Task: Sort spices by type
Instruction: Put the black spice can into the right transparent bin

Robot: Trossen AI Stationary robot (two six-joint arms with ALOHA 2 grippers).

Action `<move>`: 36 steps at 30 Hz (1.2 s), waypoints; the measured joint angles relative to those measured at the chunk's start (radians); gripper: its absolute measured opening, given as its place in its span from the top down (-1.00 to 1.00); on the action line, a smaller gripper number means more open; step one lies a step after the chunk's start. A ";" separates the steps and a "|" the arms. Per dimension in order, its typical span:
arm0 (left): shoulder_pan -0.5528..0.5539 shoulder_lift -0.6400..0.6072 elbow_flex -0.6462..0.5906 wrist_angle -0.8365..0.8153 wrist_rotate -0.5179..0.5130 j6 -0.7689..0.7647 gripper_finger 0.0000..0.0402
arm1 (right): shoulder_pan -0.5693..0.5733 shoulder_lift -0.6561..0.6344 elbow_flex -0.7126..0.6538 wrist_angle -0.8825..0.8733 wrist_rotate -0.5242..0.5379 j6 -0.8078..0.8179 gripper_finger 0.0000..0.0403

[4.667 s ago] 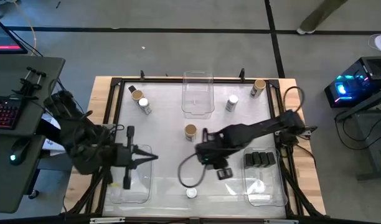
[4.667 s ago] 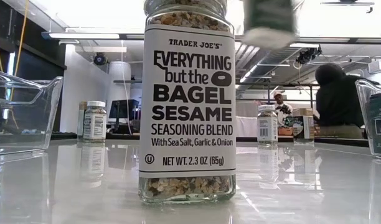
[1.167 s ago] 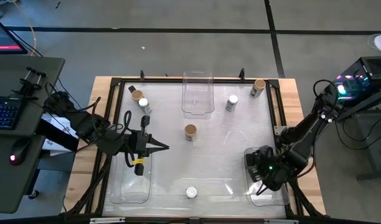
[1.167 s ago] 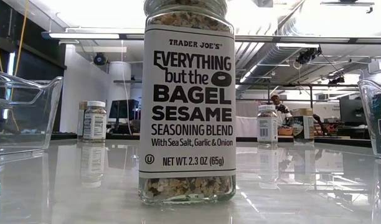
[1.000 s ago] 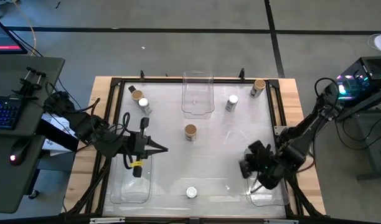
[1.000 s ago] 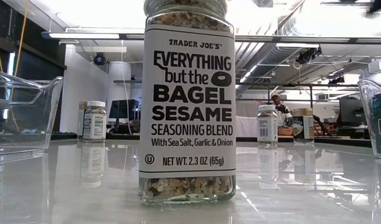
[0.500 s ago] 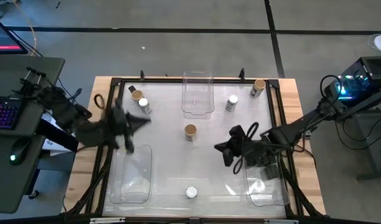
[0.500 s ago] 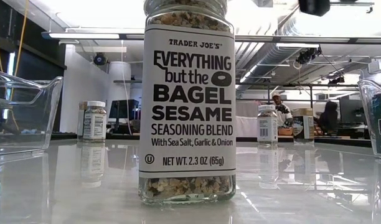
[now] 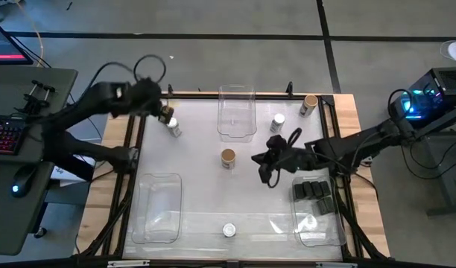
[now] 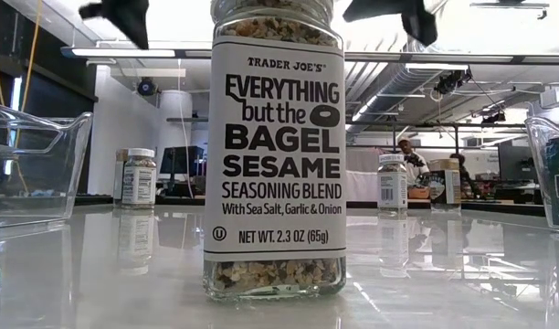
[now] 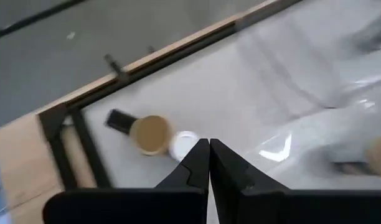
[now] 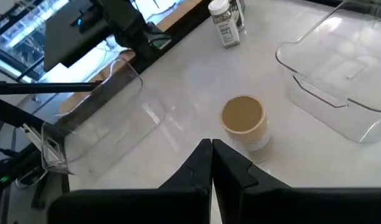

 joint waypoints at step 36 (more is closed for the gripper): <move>0.646 0.263 -0.348 0.414 0.187 0.033 0.58 | -0.450 0.000 -0.001 -0.161 -0.303 -0.244 0.99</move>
